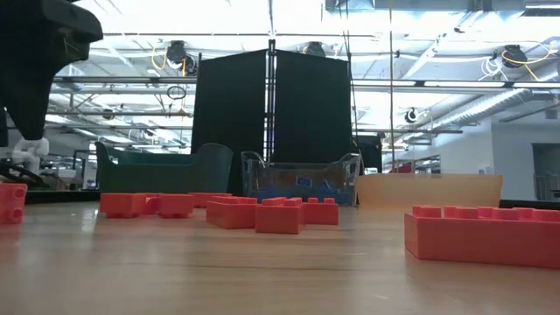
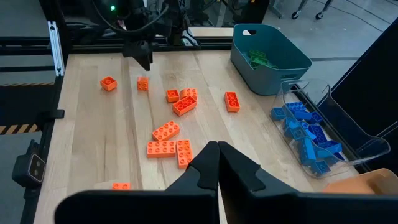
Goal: Sort blocks
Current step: Put the orange game piece into the orange transparent bin
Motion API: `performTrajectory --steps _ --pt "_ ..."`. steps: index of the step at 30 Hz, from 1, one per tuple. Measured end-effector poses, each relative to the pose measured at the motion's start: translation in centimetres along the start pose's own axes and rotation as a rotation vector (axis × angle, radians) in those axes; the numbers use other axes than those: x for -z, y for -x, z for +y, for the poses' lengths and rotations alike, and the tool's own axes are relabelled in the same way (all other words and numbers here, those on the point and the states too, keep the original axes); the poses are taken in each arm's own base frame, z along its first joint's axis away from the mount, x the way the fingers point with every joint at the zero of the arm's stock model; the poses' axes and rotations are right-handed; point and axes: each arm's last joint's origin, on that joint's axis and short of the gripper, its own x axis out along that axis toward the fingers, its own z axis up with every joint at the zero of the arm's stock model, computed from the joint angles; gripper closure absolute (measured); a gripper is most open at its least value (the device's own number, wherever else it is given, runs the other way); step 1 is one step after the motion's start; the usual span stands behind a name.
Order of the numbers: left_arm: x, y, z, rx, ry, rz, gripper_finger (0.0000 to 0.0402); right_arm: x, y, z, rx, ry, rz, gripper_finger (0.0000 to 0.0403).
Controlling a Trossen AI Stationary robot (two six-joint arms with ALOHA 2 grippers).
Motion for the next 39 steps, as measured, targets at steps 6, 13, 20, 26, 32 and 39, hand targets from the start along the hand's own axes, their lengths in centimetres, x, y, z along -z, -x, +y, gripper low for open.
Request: performTrajectory --steps 6,13,20,26,32,39 --pt "0.8 -1.4 -0.8 -0.004 -0.026 0.003 0.0198 0.0 0.0 0.0 -0.002 -0.004 -0.001 0.0402" --pt "2.1 -3.7 -2.2 -0.001 -0.026 0.039 0.0198 0.0 0.0 0.1 -0.004 -0.008 -0.002 0.0402" --pt "2.5 -4.7 -2.3 -0.042 -0.03 0.049 0.0204 0.0 0.0 0.0 -0.003 -0.004 -0.001 0.0402" --pt "2.4 -5.2 -1.8 -0.066 -0.039 0.043 0.0272 0.0 0.0 -0.1 0.005 0.013 0.003 0.0402" --pt "2.2 -5.3 -1.7 -0.058 -0.06 0.016 0.0305 0.1 0.0 -0.2 0.009 0.022 0.006 0.0402" --pt "1.6 -3.8 -3.4 0.022 -0.03 0.002 0.0305 0.1 0.0 -0.2 0.012 0.027 0.008 0.0402"
